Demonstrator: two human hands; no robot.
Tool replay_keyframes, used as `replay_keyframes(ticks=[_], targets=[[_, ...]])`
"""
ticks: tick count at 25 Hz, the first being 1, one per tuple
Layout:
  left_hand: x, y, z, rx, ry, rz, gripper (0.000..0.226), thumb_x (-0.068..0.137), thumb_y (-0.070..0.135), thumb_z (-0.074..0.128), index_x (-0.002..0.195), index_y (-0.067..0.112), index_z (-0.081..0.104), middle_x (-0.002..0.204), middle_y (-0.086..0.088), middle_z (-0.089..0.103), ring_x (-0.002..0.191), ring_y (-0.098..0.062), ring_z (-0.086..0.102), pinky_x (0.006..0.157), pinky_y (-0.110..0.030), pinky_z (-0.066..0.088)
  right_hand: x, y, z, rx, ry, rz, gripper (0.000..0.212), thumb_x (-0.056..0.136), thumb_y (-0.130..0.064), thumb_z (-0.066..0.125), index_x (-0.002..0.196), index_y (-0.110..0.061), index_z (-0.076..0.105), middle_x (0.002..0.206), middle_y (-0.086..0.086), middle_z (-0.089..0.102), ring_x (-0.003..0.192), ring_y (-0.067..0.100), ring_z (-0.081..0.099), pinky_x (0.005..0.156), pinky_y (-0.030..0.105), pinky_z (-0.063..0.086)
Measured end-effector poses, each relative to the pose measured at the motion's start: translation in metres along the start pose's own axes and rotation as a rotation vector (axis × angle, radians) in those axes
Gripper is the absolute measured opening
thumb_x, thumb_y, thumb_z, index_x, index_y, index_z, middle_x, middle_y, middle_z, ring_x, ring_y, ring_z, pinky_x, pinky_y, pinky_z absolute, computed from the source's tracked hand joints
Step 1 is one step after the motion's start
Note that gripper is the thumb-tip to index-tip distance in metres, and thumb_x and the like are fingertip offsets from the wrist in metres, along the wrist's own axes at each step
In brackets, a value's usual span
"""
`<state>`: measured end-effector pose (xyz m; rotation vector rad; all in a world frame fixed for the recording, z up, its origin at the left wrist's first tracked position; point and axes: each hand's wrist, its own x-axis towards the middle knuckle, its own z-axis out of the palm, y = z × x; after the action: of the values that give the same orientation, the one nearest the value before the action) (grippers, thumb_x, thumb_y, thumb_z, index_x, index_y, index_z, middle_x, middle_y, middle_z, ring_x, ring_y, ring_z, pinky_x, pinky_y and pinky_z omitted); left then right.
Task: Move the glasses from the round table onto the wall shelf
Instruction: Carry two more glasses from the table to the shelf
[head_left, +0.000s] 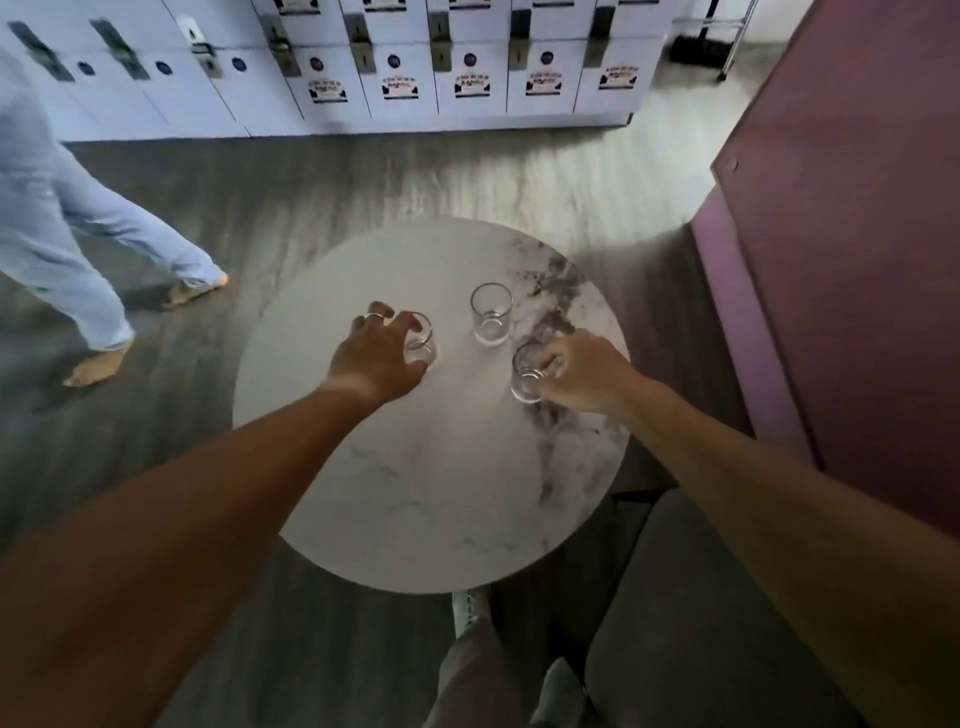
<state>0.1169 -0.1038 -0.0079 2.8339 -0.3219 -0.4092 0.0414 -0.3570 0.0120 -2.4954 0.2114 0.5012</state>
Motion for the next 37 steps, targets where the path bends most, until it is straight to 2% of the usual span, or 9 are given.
replay_keyframes(ticks=[5,10,12,18,21,24,27,30,37], targets=[[0.027,-0.013,0.028,-0.029,-0.006,0.008,0.039,0.084,0.037,0.065,0.119,0.018,0.062,0.136,-0.013,0.042,0.121,-0.036,0.05,0.099,-0.045,0.045,0.02,0.01,0.024,0.018,-0.002,0.03,0.028,0.074,-0.049,0.075,0.091,-0.028,0.074,0.109,0.004,0.064,0.093,0.02,0.064,0.085,0.034,0.053],[0.035,-0.024,0.04,-0.132,0.075,0.029,0.023,0.085,0.039,0.066,0.093,0.018,0.072,0.128,-0.009,0.053,0.108,-0.032,0.061,0.091,-0.039,0.047,0.03,0.013,0.032,-0.002,0.022,0.021,0.019,0.079,-0.043,0.077,0.086,-0.025,0.078,0.101,-0.003,0.061,0.089,0.018,0.063,0.082,0.032,0.053],[0.034,-0.03,0.043,-0.145,0.074,0.048,0.022,0.085,0.036,0.068,0.095,0.016,0.072,0.13,-0.01,0.054,0.107,-0.032,0.062,0.089,-0.038,0.047,0.03,0.012,0.034,-0.031,0.041,0.018,0.02,0.08,-0.041,0.076,0.088,-0.022,0.079,0.099,-0.001,0.059,0.091,0.02,0.063,0.085,0.035,0.053],[0.02,-0.037,0.032,-0.176,0.04,0.1,0.018,0.088,0.026,0.069,0.096,0.009,0.068,0.125,-0.016,0.053,0.101,-0.037,0.062,0.089,-0.039,0.047,0.022,0.003,0.023,-0.054,0.033,-0.021,0.018,0.08,-0.029,0.075,0.077,-0.011,0.072,0.084,0.003,0.067,0.075,0.018,0.064,0.061,0.028,0.049],[0.009,-0.036,0.009,-0.172,0.036,0.198,0.018,0.087,0.026,0.07,0.093,0.01,0.067,0.119,-0.014,0.055,0.098,-0.034,0.062,0.086,-0.035,0.047,0.011,-0.009,0.004,-0.037,0.011,-0.041,0.017,0.078,-0.026,0.074,0.075,-0.009,0.073,0.079,0.006,0.071,0.073,0.02,0.068,0.07,0.038,0.058],[0.006,-0.027,-0.035,-0.152,0.096,0.309,0.018,0.084,0.03,0.073,0.089,0.015,0.065,0.116,-0.009,0.058,0.088,-0.028,0.062,0.079,-0.034,0.048,-0.003,-0.026,-0.035,-0.063,0.056,-0.054,0.021,0.077,-0.029,0.074,0.076,-0.008,0.074,0.078,0.006,0.073,0.069,0.019,0.068,0.067,0.036,0.059],[0.014,-0.007,-0.097,-0.141,0.218,0.45,0.019,0.082,0.027,0.076,0.091,0.014,0.066,0.114,-0.011,0.061,0.083,-0.022,0.059,0.074,-0.036,0.053,-0.02,-0.044,-0.089,-0.107,0.155,-0.06,0.027,0.078,-0.037,0.074,0.078,-0.01,0.072,0.082,0.005,0.071,0.071,0.019,0.066,0.063,0.032,0.057],[0.022,0.027,-0.153,-0.158,0.325,0.612,0.023,0.082,0.023,0.077,0.098,0.011,0.066,0.107,-0.012,0.064,0.082,-0.022,0.061,0.07,-0.037,0.056,-0.042,-0.058,-0.142,-0.093,0.326,-0.069,0.025,0.08,-0.04,0.075,0.076,-0.017,0.069,0.086,0.002,0.065,0.067,0.01,0.057,0.054,0.02,0.041],[0.009,0.166,-0.216,-0.209,0.411,0.953,0.019,0.085,0.024,0.075,0.093,0.008,0.067,0.098,-0.011,0.068,0.082,-0.027,0.065,0.07,-0.044,0.058,-0.142,-0.056,-0.229,-0.008,0.661,-0.042,0.017,0.079,-0.036,0.075,0.072,-0.028,0.062,0.091,0.005,0.063,0.082,0.019,0.059,0.067,0.023,0.034]])
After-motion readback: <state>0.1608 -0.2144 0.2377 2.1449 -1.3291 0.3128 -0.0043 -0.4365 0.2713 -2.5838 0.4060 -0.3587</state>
